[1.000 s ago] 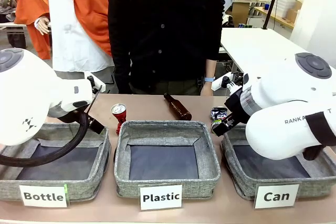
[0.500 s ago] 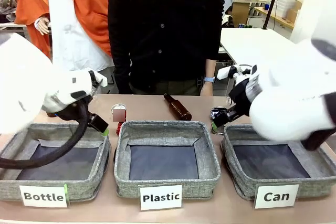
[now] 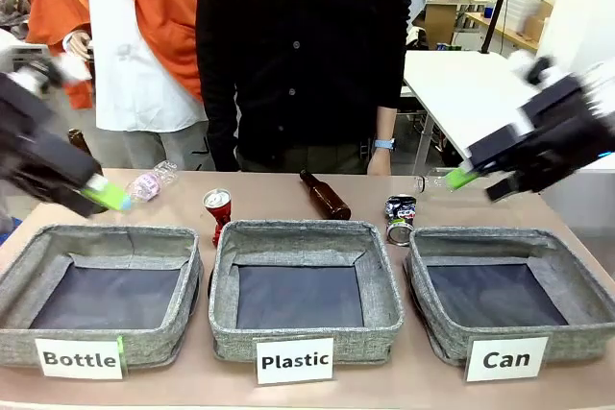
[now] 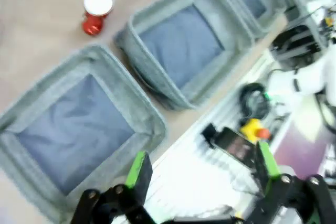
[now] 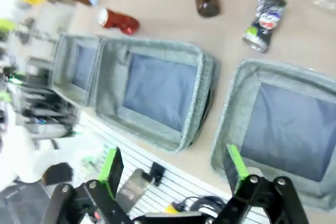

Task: Sort the can waste into the basket.
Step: Pick up the can waste from the table and place it in the right Fabric basket.

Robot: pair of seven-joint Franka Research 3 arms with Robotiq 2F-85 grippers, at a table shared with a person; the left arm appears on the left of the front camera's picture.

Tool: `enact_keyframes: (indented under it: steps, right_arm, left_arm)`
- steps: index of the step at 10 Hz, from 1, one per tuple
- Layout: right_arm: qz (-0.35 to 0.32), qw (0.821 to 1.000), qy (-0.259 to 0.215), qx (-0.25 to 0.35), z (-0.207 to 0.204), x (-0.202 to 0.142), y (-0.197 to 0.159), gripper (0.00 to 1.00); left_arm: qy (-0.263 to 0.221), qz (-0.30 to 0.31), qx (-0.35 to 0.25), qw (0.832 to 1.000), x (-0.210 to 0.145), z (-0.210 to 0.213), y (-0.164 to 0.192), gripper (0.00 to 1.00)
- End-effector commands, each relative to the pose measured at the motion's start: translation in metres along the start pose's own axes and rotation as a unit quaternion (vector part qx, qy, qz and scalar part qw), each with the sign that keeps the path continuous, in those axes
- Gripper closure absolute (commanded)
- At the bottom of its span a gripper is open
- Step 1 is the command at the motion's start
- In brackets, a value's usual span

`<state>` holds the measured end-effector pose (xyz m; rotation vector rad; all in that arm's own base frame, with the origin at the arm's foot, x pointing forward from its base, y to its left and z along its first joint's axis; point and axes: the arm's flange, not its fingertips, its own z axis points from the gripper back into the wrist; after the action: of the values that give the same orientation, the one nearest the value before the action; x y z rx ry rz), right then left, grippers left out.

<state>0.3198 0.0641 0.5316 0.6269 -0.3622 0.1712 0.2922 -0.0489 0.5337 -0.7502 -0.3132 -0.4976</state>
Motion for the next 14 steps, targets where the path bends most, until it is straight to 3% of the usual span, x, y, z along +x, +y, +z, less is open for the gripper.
enact_keyframes:
  steps: [1, 4, 5, 7, 8, 9, 10, 14]
  right_arm:
    - [-0.044, 0.993, -0.073, 0.079, 0.052, -0.031, -0.042, 0.00]
    - [-0.126, 0.966, -0.176, 0.140, 0.122, -0.077, -0.125, 0.00]
    - [-0.161, 0.953, -0.205, 0.155, 0.136, -0.094, -0.153, 0.00]
    - [-0.236, 0.922, -0.262, 0.163, 0.150, -0.130, -0.201, 0.00]
    - [-0.268, 0.906, -0.282, 0.166, 0.150, -0.143, -0.214, 0.00]
    - [-0.286, 0.900, -0.291, 0.154, 0.148, -0.152, -0.221, 0.00]
    - [-0.259, 0.917, -0.260, 0.154, 0.193, -0.121, -0.224, 0.00]
    - [-0.259, 0.917, -0.260, 0.154, 0.193, -0.121, -0.224, 0.00]
  left_arm:
    - [-0.070, 0.027, -0.044, 0.996, -0.034, 0.064, 0.047, 0.00]
    - [-0.239, 0.111, -0.108, 0.959, -0.125, 0.129, 0.121, 0.00]
    - [-0.297, 0.135, -0.138, 0.935, -0.156, 0.131, 0.137, 0.00]
    - [-0.435, 0.229, -0.137, 0.860, -0.207, 0.118, 0.148, 0.00]
    - [-0.458, 0.274, -0.113, 0.838, -0.211, 0.106, 0.141, 0.00]
    - [-0.461, 0.283, -0.107, 0.834, -0.206, 0.096, 0.140, 0.00]
    - [-0.419, 0.259, -0.126, 0.861, -0.216, 0.192, 0.179, 0.00]
    - [-0.419, 0.259, -0.126, 0.861, -0.216, 0.192, 0.179, 0.00]
